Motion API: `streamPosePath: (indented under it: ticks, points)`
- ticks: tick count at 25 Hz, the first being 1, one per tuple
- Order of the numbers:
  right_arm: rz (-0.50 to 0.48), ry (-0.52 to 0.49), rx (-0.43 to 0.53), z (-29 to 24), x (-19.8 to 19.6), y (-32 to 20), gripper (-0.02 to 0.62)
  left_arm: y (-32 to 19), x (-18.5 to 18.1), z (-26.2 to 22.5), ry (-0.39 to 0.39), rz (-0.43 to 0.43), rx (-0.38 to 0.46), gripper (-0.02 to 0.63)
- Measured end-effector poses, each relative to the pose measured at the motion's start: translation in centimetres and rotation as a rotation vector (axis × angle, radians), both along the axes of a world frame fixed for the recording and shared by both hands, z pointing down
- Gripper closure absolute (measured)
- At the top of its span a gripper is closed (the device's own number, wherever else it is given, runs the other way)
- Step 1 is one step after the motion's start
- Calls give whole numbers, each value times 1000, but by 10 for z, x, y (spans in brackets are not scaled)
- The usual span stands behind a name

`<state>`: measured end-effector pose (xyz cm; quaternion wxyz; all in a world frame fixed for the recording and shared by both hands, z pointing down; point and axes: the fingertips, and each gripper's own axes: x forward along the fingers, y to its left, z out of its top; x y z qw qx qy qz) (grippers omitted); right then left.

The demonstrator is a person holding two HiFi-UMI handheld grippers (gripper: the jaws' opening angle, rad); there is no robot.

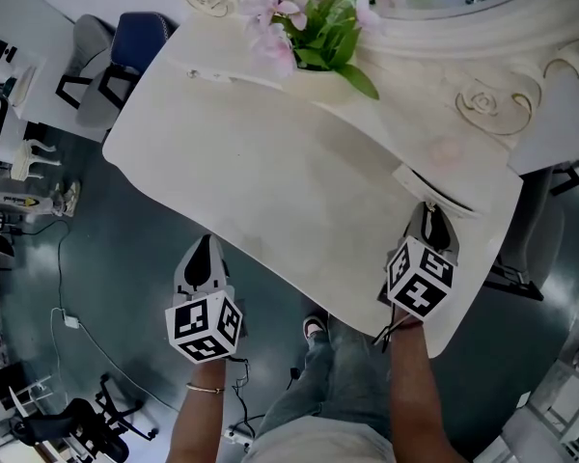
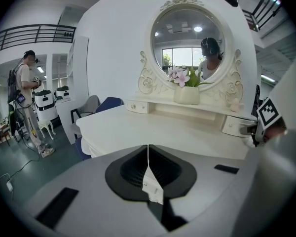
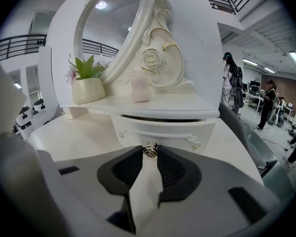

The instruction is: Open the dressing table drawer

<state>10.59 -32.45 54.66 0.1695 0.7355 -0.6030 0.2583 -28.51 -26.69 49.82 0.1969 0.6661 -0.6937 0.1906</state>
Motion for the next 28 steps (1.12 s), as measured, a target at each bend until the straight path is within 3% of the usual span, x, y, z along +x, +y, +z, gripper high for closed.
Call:
streamPosePath:
  ticks: [28]
  points:
    - [-12, -14, -6, 1, -9, 16, 498, 19, 0, -7, -6, -5, 8, 584]
